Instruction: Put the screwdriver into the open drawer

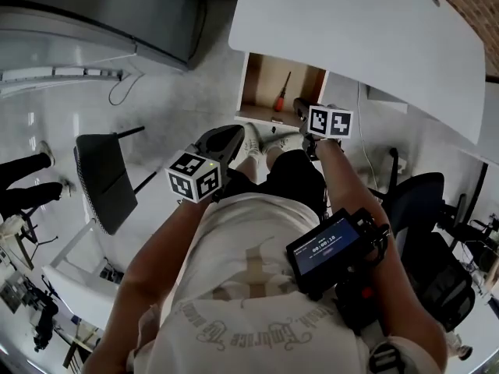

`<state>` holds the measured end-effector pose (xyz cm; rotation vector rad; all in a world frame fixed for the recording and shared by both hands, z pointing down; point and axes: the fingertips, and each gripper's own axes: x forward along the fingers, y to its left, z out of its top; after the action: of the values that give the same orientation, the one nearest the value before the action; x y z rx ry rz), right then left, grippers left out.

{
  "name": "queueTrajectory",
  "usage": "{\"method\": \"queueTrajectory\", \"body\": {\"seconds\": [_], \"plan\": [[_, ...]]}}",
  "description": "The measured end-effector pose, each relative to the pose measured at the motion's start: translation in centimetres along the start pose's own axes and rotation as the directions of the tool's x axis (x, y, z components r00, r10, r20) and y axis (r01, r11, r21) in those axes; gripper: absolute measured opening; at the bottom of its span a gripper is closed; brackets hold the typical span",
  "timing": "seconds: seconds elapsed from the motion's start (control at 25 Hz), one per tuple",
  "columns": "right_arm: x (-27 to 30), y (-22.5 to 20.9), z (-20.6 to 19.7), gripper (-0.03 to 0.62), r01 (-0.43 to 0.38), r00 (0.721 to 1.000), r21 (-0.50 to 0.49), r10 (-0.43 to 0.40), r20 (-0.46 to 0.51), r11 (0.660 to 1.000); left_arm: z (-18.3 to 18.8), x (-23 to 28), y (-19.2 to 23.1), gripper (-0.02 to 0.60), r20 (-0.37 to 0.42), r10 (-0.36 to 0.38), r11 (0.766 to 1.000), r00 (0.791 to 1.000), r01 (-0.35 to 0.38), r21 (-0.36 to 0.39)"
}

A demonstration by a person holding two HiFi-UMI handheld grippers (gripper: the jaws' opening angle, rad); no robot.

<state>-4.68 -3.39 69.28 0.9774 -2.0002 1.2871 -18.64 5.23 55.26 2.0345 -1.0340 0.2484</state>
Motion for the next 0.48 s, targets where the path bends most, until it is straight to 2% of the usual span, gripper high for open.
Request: {"method": "queueTrajectory", "body": {"seconds": [0.2, 0.48], "plan": [[-3.4, 1.8, 0.9, 0.025, -0.029, 0.999, -0.05, 0.03, 0.033, 0.998, 1.9, 0.2, -1.7, 0.02, 0.011, -0.016, 0.999, 1.0, 0.016, 0.039], [-6.9, 2.5, 2.2, 0.025, -0.048, 0.995, -0.068, 0.053, 0.087, 0.997, 3.6, 0.8, -3.1, 0.02, 0.024, -0.029, 0.997, 0.999, 0.027, 0.074]]}}
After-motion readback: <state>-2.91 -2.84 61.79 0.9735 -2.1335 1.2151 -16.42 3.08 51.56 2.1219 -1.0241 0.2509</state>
